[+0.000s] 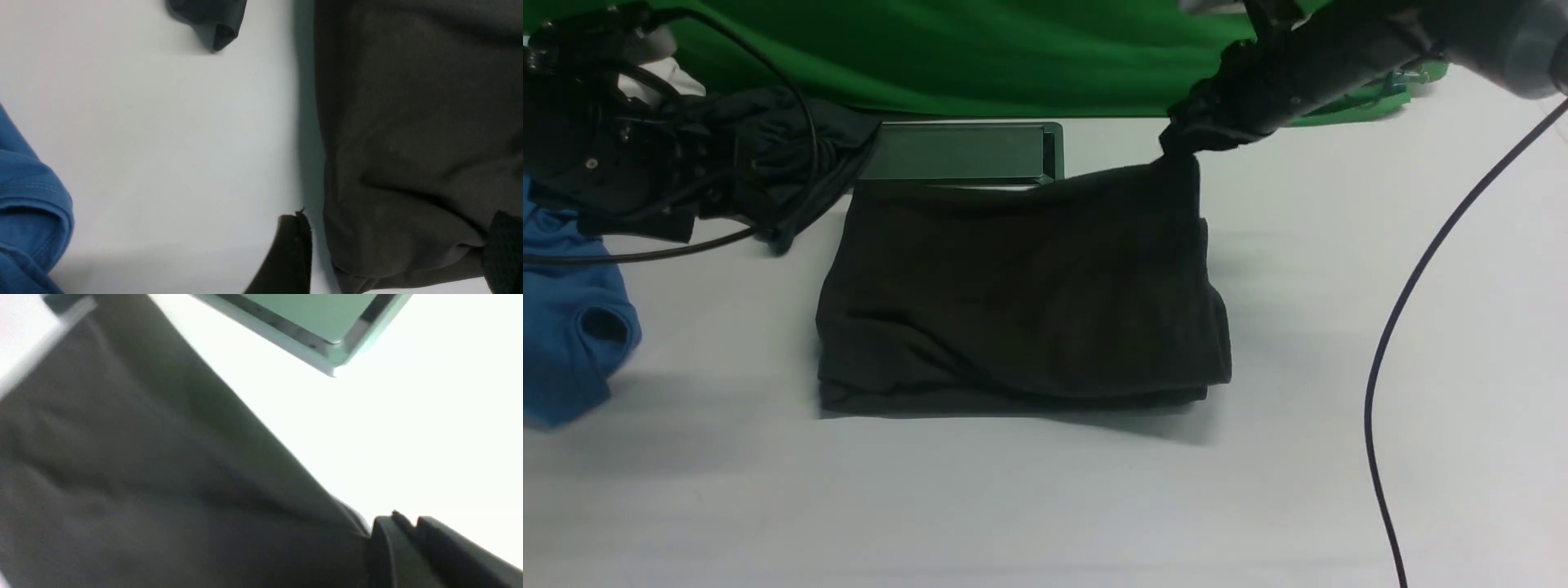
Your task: Fold a long-sleeved shirt on a white desktop.
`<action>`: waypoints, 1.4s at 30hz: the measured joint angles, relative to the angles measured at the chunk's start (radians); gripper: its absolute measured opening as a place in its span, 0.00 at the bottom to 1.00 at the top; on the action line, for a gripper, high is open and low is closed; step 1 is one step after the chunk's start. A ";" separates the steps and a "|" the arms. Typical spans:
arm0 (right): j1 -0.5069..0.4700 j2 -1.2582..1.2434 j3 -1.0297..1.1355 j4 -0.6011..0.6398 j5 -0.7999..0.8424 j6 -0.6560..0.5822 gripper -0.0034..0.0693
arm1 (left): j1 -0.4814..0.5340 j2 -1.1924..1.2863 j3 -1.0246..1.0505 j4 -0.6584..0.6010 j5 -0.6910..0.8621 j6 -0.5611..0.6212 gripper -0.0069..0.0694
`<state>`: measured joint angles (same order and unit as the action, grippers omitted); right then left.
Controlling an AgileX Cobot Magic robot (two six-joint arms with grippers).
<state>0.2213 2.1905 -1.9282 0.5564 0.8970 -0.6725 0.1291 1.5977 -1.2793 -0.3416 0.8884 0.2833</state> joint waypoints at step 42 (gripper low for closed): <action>0.011 -1.552 1.431 -0.395 -0.765 0.537 0.07 | -0.108 -0.553 0.154 -0.204 0.223 0.257 0.11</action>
<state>0.2322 0.6383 -0.4977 0.1618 0.1322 -0.1355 0.0215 1.0446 -1.1249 -0.5458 1.1111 0.5407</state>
